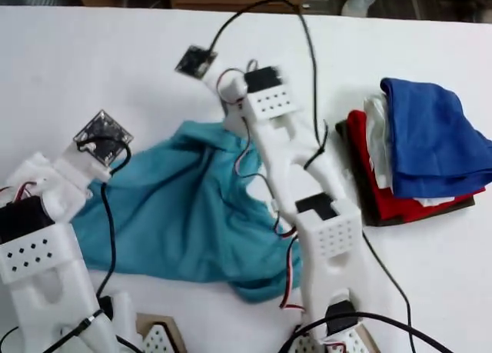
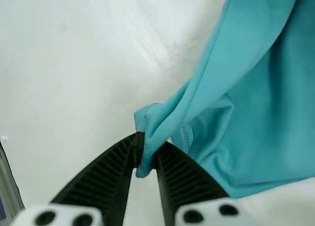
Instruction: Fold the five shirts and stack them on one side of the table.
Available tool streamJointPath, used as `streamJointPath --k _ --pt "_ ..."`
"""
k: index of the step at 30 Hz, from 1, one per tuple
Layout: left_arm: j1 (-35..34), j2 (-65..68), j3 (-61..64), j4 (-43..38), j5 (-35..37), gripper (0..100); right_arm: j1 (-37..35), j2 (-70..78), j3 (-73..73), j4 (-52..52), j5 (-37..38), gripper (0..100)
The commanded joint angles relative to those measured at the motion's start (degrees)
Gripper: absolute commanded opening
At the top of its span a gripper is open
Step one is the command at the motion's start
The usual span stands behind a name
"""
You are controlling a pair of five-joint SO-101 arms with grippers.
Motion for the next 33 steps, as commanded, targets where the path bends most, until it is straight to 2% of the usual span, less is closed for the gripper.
streamJointPath --k 1,4,10,20,33 --pt "-0.3 -0.5 -2.3 -0.6 -0.2 2 3.7 1.0 -3.7 -1.7 -0.2 27.6" --pt "-0.2 -0.5 -2.3 -0.6 -0.2 2 4.9 4.4 -4.4 -2.9 -0.5 27.6" --pt "-0.2 -0.5 -2.3 -0.7 -0.2 2 2.9 7.9 -10.4 -2.7 -6.5 27.6" --pt "-0.2 -0.8 -1.7 -0.7 -0.2 2 1.5 15.3 -12.0 -0.4 -6.3 27.6" --pt "-0.1 -0.5 -1.8 -0.9 -0.2 2 0.2 13.5 -12.1 8.5 -6.2 27.2"
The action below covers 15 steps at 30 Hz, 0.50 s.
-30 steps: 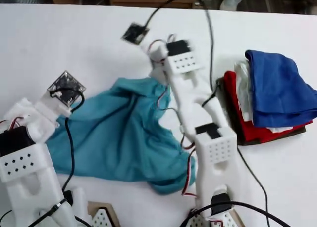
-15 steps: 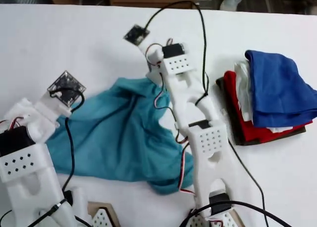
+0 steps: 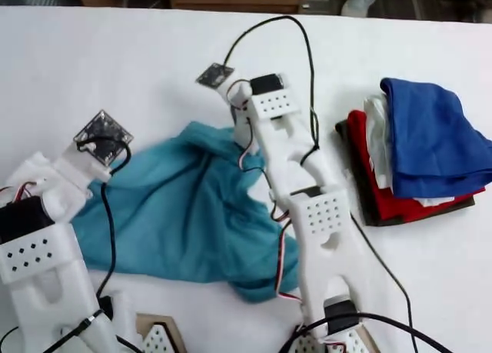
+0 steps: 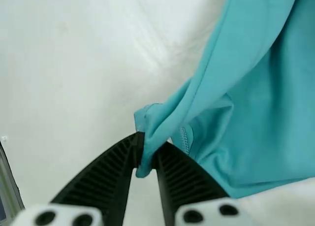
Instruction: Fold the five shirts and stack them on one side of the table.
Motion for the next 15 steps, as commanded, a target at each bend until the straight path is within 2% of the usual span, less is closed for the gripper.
streamJointPath --k 1,3,8,15 --pt "-0.1 -0.5 -1.8 -0.9 -0.2 2 -0.7 -2.3 -2.5 0.2 -0.3 27.1" --pt "-0.1 -0.5 -1.8 -0.9 -0.2 2 -0.9 -2.2 -2.5 -0.6 -0.3 23.4" --pt "-0.1 -0.5 -1.8 -0.9 -0.2 2 -0.9 -2.5 -4.4 -1.7 -0.3 2.9" --pt "-0.1 -0.5 -1.8 -0.9 -0.2 2 -1.0 -2.4 -14.5 5.4 -0.4 3.6"
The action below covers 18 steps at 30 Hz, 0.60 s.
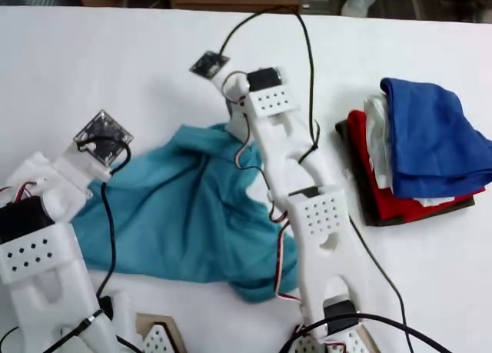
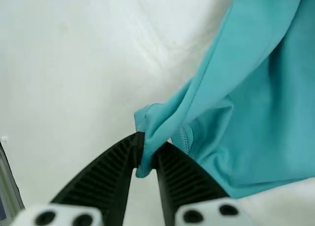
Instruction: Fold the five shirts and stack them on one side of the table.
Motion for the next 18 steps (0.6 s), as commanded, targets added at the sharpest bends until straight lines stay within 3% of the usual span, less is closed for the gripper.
streamJointPath --k 1,6,14,18 --pt "-0.1 -0.5 -1.8 -0.9 -0.2 2 -0.6 -2.4 -6.6 3.4 -0.2 3.6" --pt "-0.1 -0.5 -1.8 -0.9 -0.2 2 0.0 -1.9 -9.3 3.3 -0.2 5.1" --pt "-0.1 -0.5 -1.8 -0.9 -0.2 2 1.5 2.2 -8.6 1.5 -0.5 29.1" --pt "-0.1 -0.5 -1.8 -0.9 -0.2 2 0.7 3.1 -8.2 4.7 -0.6 25.9"
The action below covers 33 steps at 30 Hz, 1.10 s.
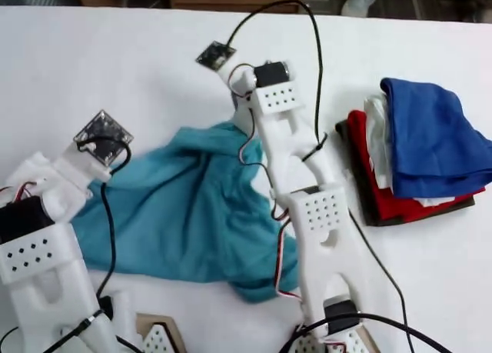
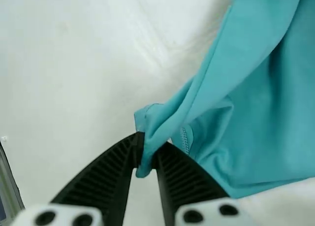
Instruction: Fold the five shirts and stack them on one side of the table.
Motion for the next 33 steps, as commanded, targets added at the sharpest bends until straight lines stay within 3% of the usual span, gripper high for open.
streamJointPath --k 1,24,33 --pt "-0.1 -0.5 -1.8 -0.9 -0.2 2 -0.3 0.0 -1.6 1.2 -0.6 25.4" --pt "-0.1 -0.5 -1.8 -0.9 -0.2 2 -1.8 1.8 -0.8 1.0 -0.7 25.0" --pt "-0.1 -0.7 -1.8 -0.9 -0.2 2 -1.5 4.3 -1.2 1.1 -4.9 17.3"
